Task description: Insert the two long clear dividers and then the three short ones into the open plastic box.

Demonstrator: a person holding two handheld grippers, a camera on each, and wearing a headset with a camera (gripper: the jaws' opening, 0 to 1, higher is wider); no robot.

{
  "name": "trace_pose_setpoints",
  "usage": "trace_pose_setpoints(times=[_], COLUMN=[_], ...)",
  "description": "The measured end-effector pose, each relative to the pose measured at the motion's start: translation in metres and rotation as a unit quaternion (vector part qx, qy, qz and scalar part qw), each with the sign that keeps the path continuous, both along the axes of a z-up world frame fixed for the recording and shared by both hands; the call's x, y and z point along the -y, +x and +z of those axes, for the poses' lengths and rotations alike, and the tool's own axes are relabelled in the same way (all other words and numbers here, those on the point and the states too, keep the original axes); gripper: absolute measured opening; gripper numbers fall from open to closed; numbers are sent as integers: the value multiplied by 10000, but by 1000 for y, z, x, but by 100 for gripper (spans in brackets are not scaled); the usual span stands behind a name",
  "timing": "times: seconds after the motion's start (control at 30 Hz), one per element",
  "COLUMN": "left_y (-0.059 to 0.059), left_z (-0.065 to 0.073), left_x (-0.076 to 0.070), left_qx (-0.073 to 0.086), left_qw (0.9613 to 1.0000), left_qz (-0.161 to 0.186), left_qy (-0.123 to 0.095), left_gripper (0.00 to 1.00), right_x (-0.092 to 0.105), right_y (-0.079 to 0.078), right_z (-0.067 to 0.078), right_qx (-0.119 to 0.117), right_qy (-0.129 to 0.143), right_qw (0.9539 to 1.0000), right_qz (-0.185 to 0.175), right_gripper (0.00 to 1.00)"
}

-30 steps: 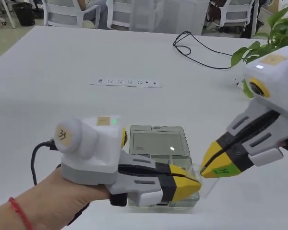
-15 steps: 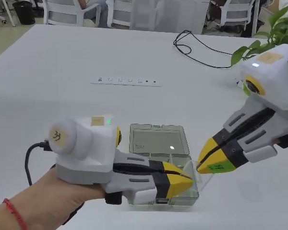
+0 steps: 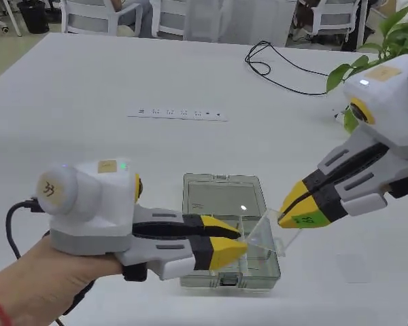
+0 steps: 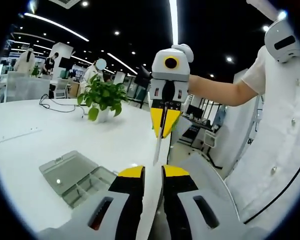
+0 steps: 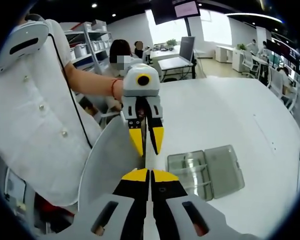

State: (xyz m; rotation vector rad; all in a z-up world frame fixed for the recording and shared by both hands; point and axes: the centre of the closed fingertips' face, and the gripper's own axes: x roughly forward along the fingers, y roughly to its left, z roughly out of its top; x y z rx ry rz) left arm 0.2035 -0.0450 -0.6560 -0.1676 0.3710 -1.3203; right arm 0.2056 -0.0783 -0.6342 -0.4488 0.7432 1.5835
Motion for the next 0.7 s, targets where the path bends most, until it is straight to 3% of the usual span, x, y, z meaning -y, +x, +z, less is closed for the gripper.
trace_pose_setpoints(times=[0.43,0.7], left_y=[11,8], left_z=[-7,-16], left_x=[-28,-36], left_qx=[58,59], left_qw=[9989,9982], left_qz=[433,490], left_qy=[162,334], left_gripper=[38,49], right_x=[-6,-15], right_y=[28,43], right_z=[-17,-40], right_qx=[288,419], right_qy=[-164,-310], right_qw=[9992,9981], right_qz=[-224,-329], right_gripper=[3,3])
